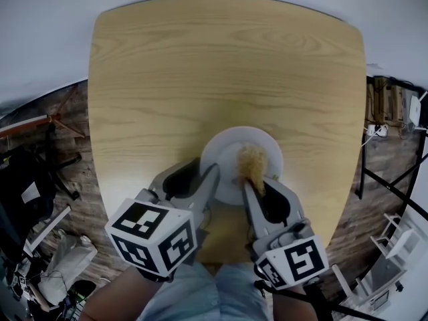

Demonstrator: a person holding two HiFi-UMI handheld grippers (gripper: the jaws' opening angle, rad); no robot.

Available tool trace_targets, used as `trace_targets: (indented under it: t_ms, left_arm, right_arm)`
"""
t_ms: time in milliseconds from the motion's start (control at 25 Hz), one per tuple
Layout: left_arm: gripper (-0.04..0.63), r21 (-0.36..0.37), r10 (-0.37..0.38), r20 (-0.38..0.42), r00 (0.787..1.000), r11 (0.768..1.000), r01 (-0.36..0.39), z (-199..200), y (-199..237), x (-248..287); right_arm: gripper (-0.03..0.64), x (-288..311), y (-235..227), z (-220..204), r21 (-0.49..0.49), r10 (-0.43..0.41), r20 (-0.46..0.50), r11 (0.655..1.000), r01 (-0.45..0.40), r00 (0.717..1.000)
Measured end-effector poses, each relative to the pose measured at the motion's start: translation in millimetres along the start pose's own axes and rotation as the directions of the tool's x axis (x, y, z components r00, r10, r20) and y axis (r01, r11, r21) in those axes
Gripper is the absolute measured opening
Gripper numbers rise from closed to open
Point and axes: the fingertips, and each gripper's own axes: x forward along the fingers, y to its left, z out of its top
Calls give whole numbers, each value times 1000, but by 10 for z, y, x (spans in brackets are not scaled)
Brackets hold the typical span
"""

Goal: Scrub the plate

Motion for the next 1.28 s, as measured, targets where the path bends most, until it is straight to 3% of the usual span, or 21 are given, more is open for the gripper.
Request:
trace_targets:
  t_ms: [240, 400, 640, 920, 1280]
  left_arm:
    - [135, -36, -4, 10, 1000, 999, 5, -27, 39, -10]
    - [80, -25, 0, 15, 1000, 1000, 0, -14, 86, -4]
    - [74, -28, -23, 34, 999, 999, 24, 6, 64, -2]
    - [60, 55, -40, 67, 997, 998, 36, 151, -125, -102]
    - [53, 127, -59, 69, 996, 991, 50, 224, -263, -198]
  right_arm:
    - [44, -22, -3, 2, 10, 1, 18, 1000, -1, 1000]
    - [44, -15, -7, 15, 16, 3, 26, 1000, -4, 1000]
    - [44, -21, -7, -9, 15, -5, 18, 1000, 4, 1000]
    - [44, -40, -14, 23, 46, -4, 5, 999, 3, 1000]
    - [44, -17, -36, 266, -169, -104, -56, 981, 93, 993]
